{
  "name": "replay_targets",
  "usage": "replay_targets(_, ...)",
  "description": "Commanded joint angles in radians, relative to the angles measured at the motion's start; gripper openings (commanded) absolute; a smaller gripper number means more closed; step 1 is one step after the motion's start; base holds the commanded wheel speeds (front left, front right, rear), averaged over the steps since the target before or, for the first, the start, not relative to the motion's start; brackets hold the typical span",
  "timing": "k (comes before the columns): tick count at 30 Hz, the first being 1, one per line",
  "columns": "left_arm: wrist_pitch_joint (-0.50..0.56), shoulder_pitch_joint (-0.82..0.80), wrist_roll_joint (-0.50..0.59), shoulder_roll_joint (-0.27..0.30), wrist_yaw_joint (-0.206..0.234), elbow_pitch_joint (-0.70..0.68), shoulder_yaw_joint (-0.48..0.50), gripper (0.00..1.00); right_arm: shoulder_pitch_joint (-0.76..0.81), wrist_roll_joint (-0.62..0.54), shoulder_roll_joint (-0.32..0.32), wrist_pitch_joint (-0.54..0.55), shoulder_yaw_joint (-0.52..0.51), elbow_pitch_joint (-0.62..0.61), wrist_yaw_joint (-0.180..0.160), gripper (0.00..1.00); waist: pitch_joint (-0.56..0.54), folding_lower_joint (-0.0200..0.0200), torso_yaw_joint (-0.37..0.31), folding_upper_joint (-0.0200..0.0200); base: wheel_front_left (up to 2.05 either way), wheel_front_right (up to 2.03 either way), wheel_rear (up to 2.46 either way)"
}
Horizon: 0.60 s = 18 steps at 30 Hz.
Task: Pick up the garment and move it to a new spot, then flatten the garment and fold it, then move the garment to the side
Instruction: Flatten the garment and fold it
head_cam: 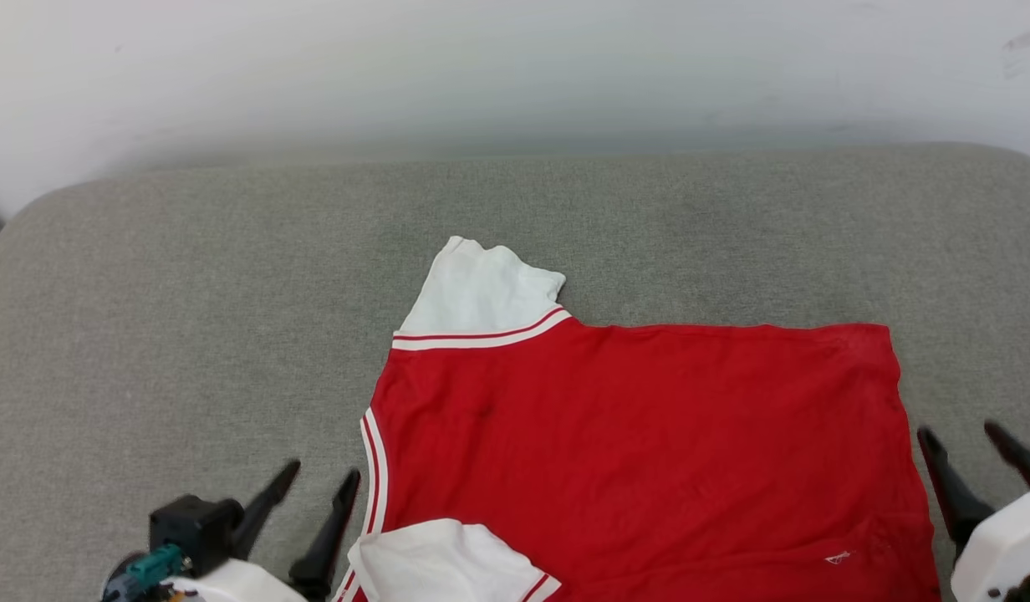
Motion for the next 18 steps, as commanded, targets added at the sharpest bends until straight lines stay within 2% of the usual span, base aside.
replay_targets(1,-0.015,-0.019,0.015,-0.005,0.002,-0.007,0.012,1.0,-0.014,-0.009,0.008,-0.033,0.004,-0.01,0.0,1.0,-0.004,0.0,-0.002,0.0,0.0,0.0,0.0)
replay_targets(8,-0.055,-0.058,0.148,-0.038,-0.001,-0.063,0.089,1.0,-0.059,-0.08,0.049,-0.274,0.048,-0.048,0.0,1.0,0.016,0.0,-0.027,0.0,0.0,0.0,0.0)
replay_targets(10,-0.057,-0.069,0.186,-0.067,0.002,-0.086,0.128,1.0,-0.072,-0.087,0.071,-0.326,0.052,-0.05,-0.001,1.0,0.032,0.0,-0.038,0.0,0.0,0.0,0.0)
replay_targets(14,-0.055,-0.099,0.218,-0.103,-0.034,-0.092,0.179,1.0,-0.097,-0.094,0.105,-0.401,0.061,-0.056,0.0,1.0,0.078,0.0,-0.064,0.0,0.0,0.0,0.0)
replay_targets(18,-0.036,-0.182,0.209,-0.098,-0.084,-0.048,0.182,1.0,-0.122,-0.095,0.121,-0.431,0.08,-0.05,0.0,1.0,0.129,0.0,-0.102,0.0,0.0,0.0,0.0)
